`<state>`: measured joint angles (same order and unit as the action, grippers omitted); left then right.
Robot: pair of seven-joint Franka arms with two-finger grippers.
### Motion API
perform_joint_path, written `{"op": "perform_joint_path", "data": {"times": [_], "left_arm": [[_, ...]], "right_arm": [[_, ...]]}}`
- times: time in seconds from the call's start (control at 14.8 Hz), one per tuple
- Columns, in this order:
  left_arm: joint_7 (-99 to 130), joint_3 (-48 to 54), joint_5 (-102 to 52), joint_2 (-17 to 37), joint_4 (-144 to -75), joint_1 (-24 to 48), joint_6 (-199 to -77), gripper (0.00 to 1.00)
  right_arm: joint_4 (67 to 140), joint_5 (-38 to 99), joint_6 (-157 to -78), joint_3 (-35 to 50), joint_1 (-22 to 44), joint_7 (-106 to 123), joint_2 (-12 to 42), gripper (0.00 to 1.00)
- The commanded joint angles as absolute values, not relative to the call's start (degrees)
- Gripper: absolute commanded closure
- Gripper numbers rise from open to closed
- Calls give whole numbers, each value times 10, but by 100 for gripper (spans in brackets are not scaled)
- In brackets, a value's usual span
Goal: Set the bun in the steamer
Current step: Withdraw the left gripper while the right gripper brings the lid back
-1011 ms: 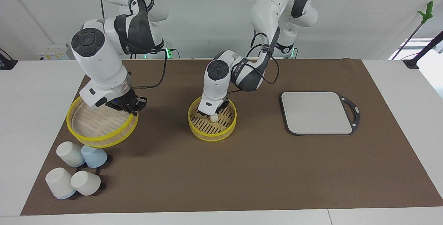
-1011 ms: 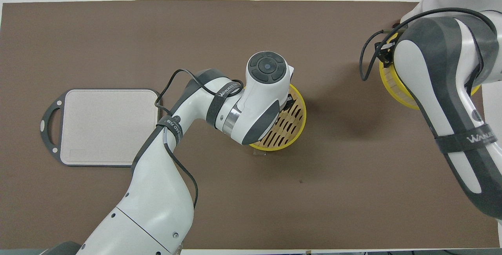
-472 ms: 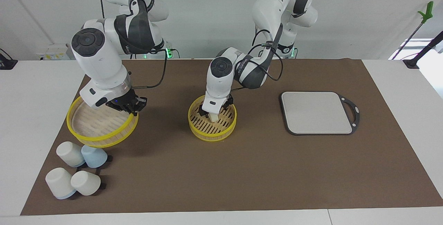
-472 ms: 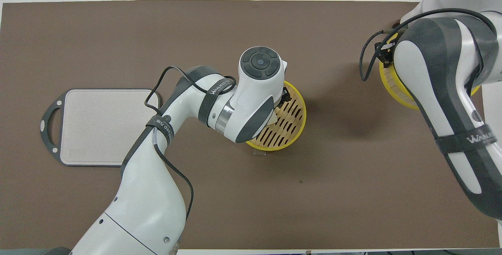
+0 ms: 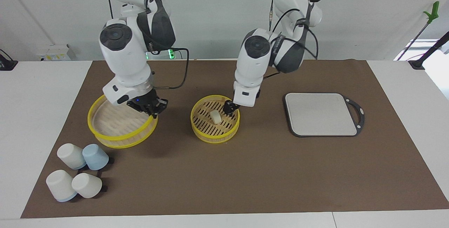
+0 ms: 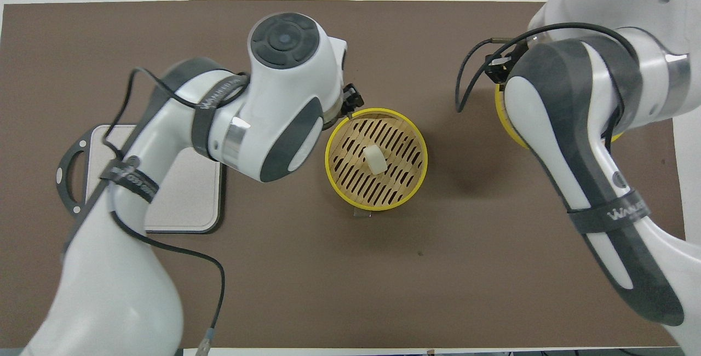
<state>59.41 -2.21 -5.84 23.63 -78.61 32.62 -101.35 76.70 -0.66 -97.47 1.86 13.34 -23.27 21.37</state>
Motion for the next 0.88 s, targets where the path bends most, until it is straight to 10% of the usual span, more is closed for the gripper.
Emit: {"op": "perform_joint_path", "data": {"times": [0.0, 0.81], "left_arm": [[542, -19, -37, 187, -810, 258, -962, 0], [79, -18, -17, 54, -847, 40, -816, 0]], "right_arm": [[768, 1, -1001, 18, 200, -341, 226, 100], [746, 14, -1123, 19, 343, -593, 323, 100]]}}
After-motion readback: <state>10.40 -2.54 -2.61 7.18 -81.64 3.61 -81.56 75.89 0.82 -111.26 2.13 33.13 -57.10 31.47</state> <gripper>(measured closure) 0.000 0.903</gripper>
